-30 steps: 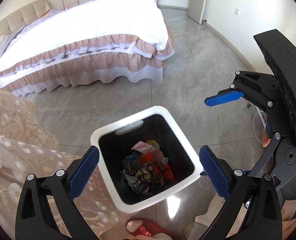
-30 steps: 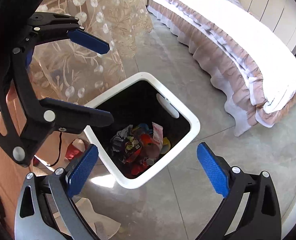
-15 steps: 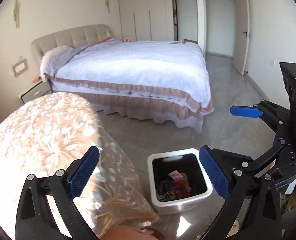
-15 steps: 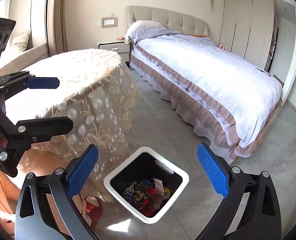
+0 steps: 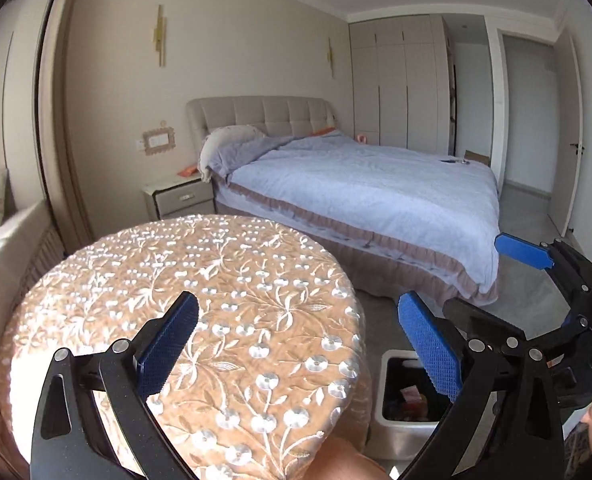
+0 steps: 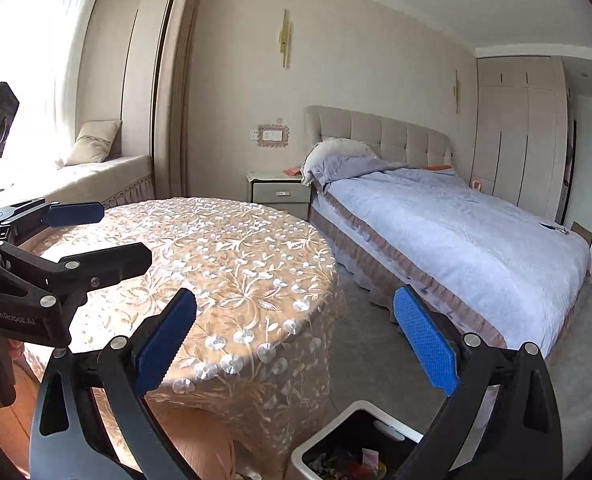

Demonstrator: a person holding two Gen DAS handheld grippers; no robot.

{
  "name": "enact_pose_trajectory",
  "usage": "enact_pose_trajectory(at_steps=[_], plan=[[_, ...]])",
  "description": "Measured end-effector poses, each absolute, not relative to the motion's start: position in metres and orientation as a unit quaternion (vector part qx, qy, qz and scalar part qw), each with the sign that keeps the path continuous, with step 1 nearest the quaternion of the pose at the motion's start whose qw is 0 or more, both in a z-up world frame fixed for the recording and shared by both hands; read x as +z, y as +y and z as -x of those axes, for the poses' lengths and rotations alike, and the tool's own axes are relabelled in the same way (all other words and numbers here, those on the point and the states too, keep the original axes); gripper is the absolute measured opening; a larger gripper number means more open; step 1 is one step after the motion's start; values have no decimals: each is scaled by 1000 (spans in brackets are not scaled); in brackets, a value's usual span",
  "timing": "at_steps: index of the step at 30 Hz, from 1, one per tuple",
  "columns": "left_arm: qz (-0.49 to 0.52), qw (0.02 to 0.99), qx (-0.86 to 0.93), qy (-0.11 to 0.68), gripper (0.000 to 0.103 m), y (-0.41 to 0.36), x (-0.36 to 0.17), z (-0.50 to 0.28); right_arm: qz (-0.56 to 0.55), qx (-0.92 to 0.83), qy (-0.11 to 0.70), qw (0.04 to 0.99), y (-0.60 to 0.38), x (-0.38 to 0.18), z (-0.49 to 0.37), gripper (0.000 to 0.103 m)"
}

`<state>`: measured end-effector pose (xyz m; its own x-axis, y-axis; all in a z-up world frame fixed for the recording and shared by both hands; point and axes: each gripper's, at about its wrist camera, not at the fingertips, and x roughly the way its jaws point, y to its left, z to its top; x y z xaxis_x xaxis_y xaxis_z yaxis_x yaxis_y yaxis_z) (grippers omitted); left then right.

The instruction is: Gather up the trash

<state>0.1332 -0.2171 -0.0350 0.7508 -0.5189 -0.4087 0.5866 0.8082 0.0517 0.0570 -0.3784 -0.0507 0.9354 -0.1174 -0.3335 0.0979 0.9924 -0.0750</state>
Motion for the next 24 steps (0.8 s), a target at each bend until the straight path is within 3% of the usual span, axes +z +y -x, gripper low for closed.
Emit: enact_pose_trajectory(at_steps=[14, 24], plan=[[-34, 973, -165, 159, 98, -97, -8, -116, 30, -9, 142, 989, -288, -14, -71, 98], [-38, 982, -107, 152, 98, -63, -8, -106, 19, 28, 135, 990, -255, 0, -70, 98]])
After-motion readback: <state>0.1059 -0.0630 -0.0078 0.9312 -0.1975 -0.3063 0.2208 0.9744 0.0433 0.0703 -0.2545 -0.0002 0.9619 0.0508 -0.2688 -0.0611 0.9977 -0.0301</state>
